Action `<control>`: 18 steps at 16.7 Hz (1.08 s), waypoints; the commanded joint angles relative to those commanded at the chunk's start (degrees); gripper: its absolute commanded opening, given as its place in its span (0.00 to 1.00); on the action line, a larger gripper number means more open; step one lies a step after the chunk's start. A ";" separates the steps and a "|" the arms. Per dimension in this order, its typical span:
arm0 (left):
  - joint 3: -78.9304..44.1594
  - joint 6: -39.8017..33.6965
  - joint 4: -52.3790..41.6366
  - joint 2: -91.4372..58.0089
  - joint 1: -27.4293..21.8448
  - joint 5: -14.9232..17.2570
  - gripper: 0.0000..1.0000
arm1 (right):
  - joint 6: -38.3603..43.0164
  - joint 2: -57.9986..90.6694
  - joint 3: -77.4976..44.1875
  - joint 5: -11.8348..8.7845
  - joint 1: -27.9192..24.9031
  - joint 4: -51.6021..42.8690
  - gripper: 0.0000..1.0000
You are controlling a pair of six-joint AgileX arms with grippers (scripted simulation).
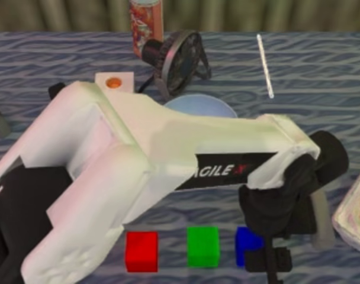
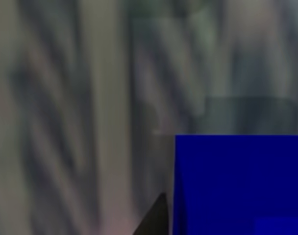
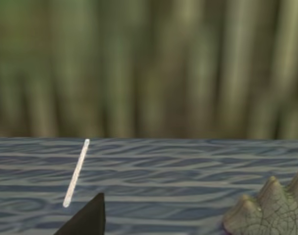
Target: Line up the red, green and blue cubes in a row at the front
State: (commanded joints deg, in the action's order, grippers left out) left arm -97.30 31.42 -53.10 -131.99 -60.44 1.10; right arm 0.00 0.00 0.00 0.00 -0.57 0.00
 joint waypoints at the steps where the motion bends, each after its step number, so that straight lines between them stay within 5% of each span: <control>1: 0.00 0.00 0.00 0.00 0.00 0.00 0.90 | 0.00 0.00 0.00 0.00 0.00 0.00 1.00; 3: 0.00 0.00 0.00 0.00 0.00 0.00 1.00 | 0.00 0.00 0.00 0.00 0.00 0.00 1.00; 12: -0.19 -0.03 -0.21 0.08 0.01 0.00 1.00 | 0.00 0.00 0.00 0.00 0.00 0.00 1.00; 18: -6.70 0.10 -10.87 3.63 0.80 0.02 1.00 | 0.00 0.00 0.00 0.00 0.00 0.00 1.00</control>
State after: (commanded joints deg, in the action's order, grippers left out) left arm -104.00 31.52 -63.97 -128.36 -59.64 1.12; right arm 0.00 0.00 0.00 0.00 -0.57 0.00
